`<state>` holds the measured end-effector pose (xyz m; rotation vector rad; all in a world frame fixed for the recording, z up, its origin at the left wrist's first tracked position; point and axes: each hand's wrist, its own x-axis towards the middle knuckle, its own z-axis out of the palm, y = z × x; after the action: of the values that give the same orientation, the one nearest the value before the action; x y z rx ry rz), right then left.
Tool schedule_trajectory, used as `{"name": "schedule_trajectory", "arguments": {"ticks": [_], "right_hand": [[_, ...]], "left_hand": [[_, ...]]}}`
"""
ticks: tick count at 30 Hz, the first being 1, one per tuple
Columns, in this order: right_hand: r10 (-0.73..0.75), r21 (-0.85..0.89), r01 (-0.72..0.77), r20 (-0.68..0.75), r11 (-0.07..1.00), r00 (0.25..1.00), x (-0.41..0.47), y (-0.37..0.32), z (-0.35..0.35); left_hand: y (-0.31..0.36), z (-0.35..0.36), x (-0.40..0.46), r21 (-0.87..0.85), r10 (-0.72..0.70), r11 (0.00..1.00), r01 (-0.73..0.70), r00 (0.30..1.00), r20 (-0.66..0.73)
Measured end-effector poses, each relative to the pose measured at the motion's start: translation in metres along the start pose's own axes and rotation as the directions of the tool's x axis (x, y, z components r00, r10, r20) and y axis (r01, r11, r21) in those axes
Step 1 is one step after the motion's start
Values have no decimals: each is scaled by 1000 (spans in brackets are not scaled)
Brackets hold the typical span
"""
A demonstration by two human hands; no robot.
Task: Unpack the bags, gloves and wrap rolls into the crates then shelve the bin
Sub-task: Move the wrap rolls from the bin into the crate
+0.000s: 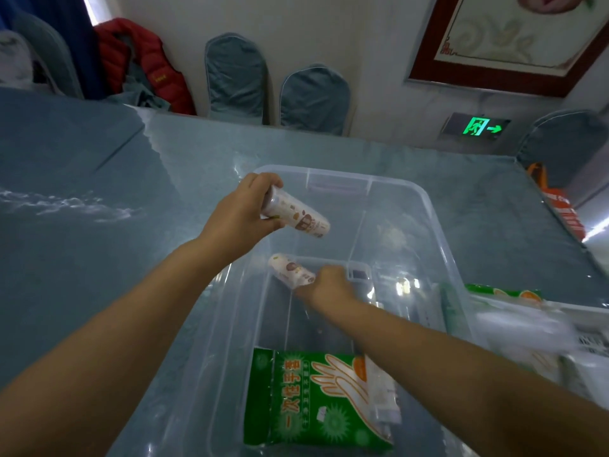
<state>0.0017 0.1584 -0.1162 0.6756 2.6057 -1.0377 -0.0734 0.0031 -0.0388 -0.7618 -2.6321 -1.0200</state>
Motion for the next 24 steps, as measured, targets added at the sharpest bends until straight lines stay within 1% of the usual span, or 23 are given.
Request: {"name": "schedule_trajectory", "arguments": {"ticks": [3, 6, 10, 13, 16, 19, 22, 24], "right_hand": [[-168, -89, 162, -65, 983, 984, -21, 1, -47], [-273, -40, 271, -97, 962, 957, -47, 11, -94], [-343, 183, 360, -122, 915, 932, -81, 43, -152], [-384, 377, 416, -163, 828, 909, -101, 74, -192], [-409, 513, 433, -167, 741, 897, -115, 117, -230], [-423, 595, 426, -154, 681, 893, -126, 168, -268], [-399, 678, 353, -95, 644, 912, -136, 228, -302], [-381, 718, 289, -36, 633, 924, -137, 270, -319]], "left_hand": [[7, -3, -2, 6, -30, 1000, 30, 999, 17], [21, -8, -5, -4, -68, 998, 68, 998, 16], [61, -12, -14, -53, -97, 994, 95, 995, -19], [102, -12, -20, -97, -64, 994, 58, 996, -61], [149, -5, -25, -152, -37, 988, 23, 995, -88], [198, 13, -33, -207, -37, 978, 12, 993, -115], [245, 39, -44, -274, -53, 962, 17, 990, -127], [273, 60, -51, -268, -64, 963, 32, 992, -112]]}}
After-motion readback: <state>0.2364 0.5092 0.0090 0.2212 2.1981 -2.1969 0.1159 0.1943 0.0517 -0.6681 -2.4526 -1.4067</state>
